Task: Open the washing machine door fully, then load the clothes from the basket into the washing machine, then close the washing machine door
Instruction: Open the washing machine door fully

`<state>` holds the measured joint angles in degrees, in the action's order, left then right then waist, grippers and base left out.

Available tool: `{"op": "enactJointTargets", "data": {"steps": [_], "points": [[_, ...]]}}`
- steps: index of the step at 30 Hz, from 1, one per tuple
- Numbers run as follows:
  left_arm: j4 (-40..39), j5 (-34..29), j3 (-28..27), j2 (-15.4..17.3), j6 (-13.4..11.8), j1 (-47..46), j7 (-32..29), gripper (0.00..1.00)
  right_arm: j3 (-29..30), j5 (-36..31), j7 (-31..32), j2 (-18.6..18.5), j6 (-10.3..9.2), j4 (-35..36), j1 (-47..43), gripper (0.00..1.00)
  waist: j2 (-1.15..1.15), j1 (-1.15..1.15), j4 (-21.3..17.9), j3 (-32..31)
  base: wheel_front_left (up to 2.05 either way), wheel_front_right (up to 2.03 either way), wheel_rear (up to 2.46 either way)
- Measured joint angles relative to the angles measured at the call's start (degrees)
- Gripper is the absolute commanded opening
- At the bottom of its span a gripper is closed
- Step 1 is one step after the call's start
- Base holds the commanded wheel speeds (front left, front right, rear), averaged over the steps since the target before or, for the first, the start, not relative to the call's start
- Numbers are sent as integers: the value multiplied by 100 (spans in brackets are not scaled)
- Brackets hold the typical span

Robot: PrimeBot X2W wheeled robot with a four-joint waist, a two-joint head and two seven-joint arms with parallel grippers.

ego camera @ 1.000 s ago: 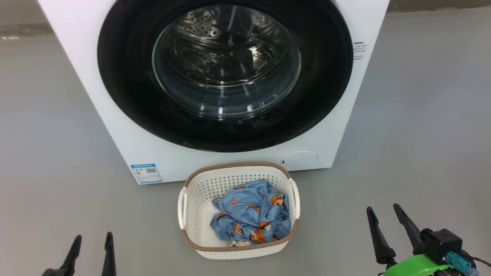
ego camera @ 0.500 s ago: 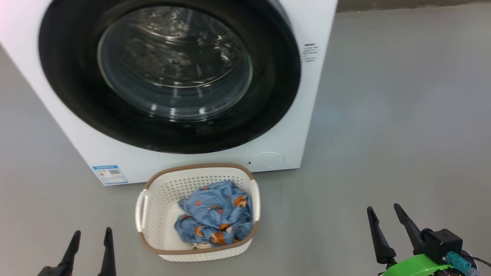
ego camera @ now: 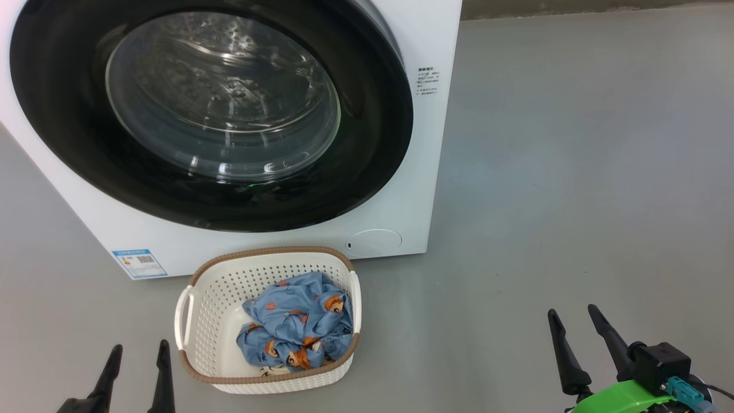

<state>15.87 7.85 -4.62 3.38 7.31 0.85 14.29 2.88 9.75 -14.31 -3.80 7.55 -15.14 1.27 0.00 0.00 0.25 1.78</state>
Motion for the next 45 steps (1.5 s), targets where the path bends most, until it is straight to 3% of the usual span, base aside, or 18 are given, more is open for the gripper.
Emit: {"op": "enactJointTargets", "data": {"steps": [5, 6, 7, 8, 20, 25, 31, 40, 45], "points": [[0, 1, 0, 3, 0, 0, 0, 100, -2, 1, 1, 14, 0, 1, 0, 100, 0, 0, 0, 5, 0, 0, 0], [0, 1, 0, 3, 0, -1, 0, 100, -5, 11, 0, 14, 0, 1, 0, 70, 0, 0, 2, 6, 0, 0, 0], [0, 1, 0, 3, 0, -1, 0, 100, -10, 35, 1, 14, 0, 0, 1, 31, 0, 0, 3, 7, 0, 0, 0], [0, 1, 0, 3, 0, -1, 0, 100, -22, 62, 0, 13, 0, -5, 1, 0, 0, 0, 5, 9, 0, 0, 0], [2, 43, 0, 3, 0, -1, 0, 100, -44, 142, 0, 14, 0, -25, 2, 0, 0, 0, 22, 12, 0, 0, 0], [2, 87, 1, 3, 0, -1, 0, 100, -10, 911, 0, 43, 0, -47, 3, 0, 0, 0, 26, 11, 0, 0, 0], [3, 97, 2, 3, 0, -1, 0, 100, 77, 2315, 0, 108, 0, -209, 12, 0, 0, 0, 39, 22, 0, 0, 0], [2, 172, 36, 5, 0, -1, 0, 100, 169, 5430, -1, 118, 0, -710, 230, 0, 0, 0, 102, 90, 0, 0, 0], [2, 207, 103, 8, 0, -2, 0, 100, 125, 7009, 89, -120, 0, -744, 336, 0, 0, 0, 176, 152, 0, 0, 0]]}}
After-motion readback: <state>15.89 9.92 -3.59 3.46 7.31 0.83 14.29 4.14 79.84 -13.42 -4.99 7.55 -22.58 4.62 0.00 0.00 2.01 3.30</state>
